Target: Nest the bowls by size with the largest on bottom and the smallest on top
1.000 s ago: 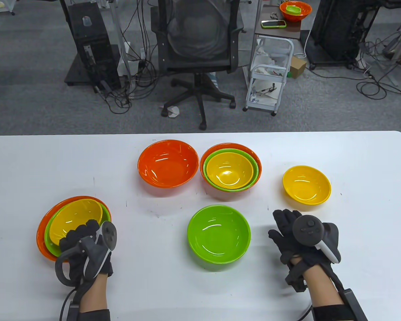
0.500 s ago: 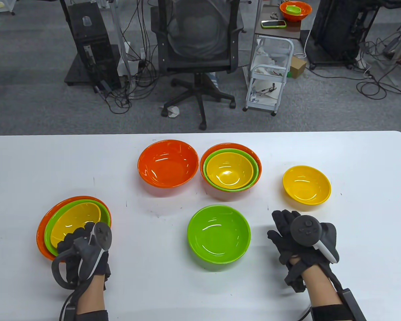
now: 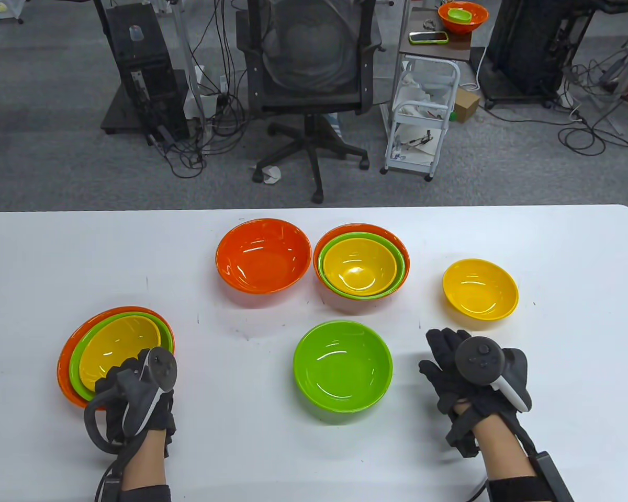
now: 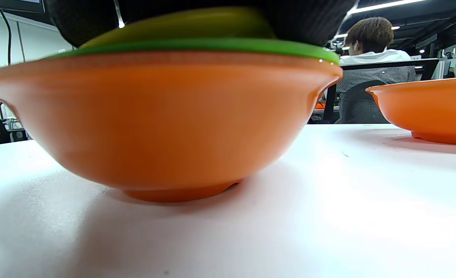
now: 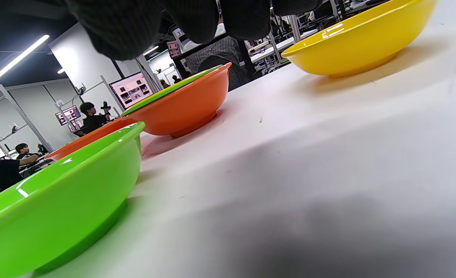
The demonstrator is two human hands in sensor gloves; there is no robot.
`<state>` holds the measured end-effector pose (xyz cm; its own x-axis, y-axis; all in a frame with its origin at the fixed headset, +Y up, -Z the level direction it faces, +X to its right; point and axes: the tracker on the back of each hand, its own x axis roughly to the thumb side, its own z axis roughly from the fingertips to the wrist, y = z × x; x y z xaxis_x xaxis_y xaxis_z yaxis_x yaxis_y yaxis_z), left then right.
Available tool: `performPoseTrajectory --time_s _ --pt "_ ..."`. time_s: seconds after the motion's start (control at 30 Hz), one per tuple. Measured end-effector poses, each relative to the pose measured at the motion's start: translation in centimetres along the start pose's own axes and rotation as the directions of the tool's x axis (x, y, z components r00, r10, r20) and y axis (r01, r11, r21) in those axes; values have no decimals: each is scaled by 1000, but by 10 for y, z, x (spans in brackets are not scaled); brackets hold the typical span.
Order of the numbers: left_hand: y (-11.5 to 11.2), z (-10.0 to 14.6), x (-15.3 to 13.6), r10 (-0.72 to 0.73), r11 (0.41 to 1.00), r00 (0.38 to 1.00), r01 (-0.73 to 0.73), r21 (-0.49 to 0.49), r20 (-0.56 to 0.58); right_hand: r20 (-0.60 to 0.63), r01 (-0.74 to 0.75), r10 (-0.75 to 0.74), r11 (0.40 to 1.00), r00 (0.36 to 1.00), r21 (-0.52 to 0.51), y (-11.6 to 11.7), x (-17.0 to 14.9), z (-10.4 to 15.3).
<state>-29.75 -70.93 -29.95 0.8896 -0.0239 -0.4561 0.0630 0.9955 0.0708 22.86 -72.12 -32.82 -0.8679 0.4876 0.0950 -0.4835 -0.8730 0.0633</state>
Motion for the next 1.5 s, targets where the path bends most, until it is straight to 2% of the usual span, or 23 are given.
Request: performPoseTrajectory --time_s 0.47,1.0,1.2,1.5 --pt "-7 -4 -2 79 993 995 -74 -96 54 -1 -6 6 1000 1000 7 1 1 0" --pt "-1 5 12 56 997 991 -49 -64 124 -7 3 -3 1000 1000 16 1 0 -1" --pt "6 15 25 57 998 980 -50 -40 188 13 0 0 1000 1000 15 1 2 0" --pt "17 31 51 81 995 924 -96 20 374 84 -5 5 1000 996 -8 8 19 0"
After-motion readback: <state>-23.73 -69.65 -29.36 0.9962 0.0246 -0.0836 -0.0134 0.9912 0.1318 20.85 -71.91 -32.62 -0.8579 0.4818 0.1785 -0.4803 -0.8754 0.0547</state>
